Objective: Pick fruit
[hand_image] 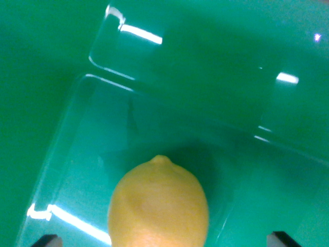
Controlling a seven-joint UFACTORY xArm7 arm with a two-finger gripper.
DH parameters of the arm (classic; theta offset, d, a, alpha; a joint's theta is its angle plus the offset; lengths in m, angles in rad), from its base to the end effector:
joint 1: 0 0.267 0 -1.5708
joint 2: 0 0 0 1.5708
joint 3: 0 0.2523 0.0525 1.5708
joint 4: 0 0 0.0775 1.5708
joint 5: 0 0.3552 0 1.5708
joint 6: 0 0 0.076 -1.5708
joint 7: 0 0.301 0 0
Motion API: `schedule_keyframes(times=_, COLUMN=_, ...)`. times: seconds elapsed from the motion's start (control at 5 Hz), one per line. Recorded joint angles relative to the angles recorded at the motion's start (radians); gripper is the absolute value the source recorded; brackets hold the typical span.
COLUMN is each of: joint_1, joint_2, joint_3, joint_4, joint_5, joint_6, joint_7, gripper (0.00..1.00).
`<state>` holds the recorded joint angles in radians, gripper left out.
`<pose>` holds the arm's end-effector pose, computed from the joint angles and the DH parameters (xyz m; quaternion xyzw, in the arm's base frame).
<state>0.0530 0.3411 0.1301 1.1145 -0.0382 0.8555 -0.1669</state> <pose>0.4809 0.0910 -0.0177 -0.9821 -0.1840 0.0394 0.0076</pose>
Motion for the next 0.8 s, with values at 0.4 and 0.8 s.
schedule_keyframes(times=0.4, joint_1=0.0048, joint_2=0.012, joint_3=0.004, joint_4=-0.019, joint_5=0.0014, joint_6=-0.027, joint_7=-0.005, gripper=0.0)
schedule_keyframes(times=0.8, joint_1=0.0086, joint_2=0.021, joint_3=0.007, joint_4=-0.034, joint_5=0.0026, joint_6=-0.049, joint_7=-0.009, gripper=0.0)
